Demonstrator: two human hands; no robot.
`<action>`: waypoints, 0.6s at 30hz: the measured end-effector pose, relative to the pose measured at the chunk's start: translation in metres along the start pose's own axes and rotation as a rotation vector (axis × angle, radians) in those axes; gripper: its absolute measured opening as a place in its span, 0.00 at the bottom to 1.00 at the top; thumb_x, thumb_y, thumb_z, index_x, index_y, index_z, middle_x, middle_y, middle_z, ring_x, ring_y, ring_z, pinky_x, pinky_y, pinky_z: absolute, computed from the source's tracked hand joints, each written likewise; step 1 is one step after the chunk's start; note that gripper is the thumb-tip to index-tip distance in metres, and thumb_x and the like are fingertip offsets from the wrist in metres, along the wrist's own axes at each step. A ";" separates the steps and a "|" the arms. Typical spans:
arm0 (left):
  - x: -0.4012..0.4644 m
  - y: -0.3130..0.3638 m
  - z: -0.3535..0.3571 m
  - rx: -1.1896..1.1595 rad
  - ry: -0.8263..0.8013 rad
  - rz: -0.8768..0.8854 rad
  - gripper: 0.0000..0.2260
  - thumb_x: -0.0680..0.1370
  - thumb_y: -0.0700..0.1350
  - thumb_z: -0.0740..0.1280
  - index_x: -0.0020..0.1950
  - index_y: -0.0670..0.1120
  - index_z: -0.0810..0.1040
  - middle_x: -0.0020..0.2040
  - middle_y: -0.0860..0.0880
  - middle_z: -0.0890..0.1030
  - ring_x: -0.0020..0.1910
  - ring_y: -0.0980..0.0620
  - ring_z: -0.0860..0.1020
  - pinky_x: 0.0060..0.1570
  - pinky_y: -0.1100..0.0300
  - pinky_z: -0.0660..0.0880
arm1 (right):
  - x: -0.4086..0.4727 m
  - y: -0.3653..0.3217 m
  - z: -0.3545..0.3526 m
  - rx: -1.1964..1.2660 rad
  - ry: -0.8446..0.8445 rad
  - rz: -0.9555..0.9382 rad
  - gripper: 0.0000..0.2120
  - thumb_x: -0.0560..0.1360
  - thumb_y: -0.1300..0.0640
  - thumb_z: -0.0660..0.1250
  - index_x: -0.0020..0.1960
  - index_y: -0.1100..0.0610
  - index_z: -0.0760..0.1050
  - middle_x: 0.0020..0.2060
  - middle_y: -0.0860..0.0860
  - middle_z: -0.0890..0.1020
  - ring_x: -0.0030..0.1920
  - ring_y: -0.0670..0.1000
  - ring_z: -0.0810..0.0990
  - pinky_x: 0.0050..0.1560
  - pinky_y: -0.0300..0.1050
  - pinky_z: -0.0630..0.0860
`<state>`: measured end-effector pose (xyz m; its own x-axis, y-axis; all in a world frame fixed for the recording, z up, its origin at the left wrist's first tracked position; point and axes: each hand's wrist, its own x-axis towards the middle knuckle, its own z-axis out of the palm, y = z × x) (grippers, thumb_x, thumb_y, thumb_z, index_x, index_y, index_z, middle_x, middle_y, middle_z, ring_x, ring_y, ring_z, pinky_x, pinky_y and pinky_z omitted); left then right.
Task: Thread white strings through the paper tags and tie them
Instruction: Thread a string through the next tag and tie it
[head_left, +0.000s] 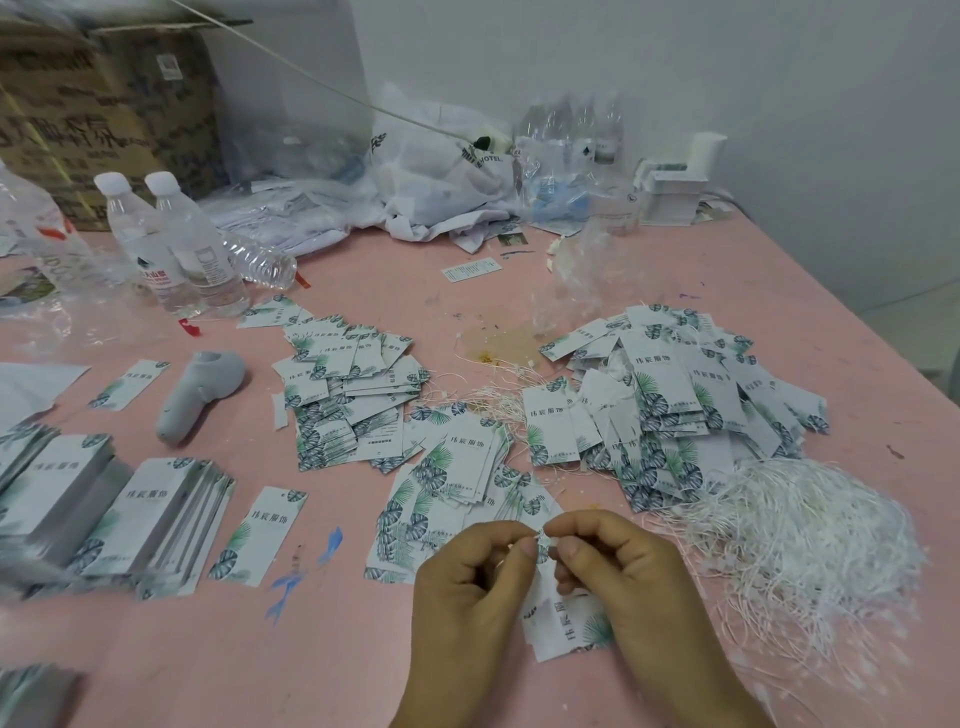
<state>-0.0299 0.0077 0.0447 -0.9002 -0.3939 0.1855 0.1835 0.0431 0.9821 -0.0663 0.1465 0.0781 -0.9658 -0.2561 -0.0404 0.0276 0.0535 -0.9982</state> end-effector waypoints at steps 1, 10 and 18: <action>0.000 0.000 0.000 0.009 -0.009 0.022 0.08 0.69 0.56 0.71 0.43 0.55 0.85 0.29 0.52 0.75 0.29 0.58 0.69 0.31 0.66 0.68 | 0.000 0.000 0.001 0.029 0.002 -0.002 0.14 0.75 0.66 0.68 0.46 0.48 0.84 0.35 0.53 0.84 0.35 0.47 0.81 0.40 0.36 0.78; 0.000 0.004 0.000 0.056 -0.036 0.115 0.03 0.72 0.51 0.70 0.40 0.55 0.83 0.30 0.54 0.74 0.30 0.60 0.70 0.32 0.66 0.67 | -0.004 -0.004 0.005 0.116 0.031 -0.053 0.12 0.74 0.70 0.68 0.44 0.53 0.83 0.31 0.56 0.82 0.32 0.49 0.80 0.38 0.36 0.78; 0.000 0.004 0.000 0.065 -0.051 0.110 0.03 0.71 0.50 0.69 0.38 0.56 0.82 0.29 0.54 0.75 0.29 0.60 0.70 0.31 0.67 0.68 | -0.007 -0.007 0.006 0.066 0.046 -0.088 0.14 0.73 0.70 0.69 0.43 0.51 0.84 0.31 0.55 0.82 0.32 0.47 0.80 0.37 0.35 0.77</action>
<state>-0.0296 0.0077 0.0486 -0.8952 -0.3367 0.2921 0.2578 0.1435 0.9555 -0.0585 0.1416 0.0851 -0.9760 -0.2122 0.0481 -0.0424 -0.0310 -0.9986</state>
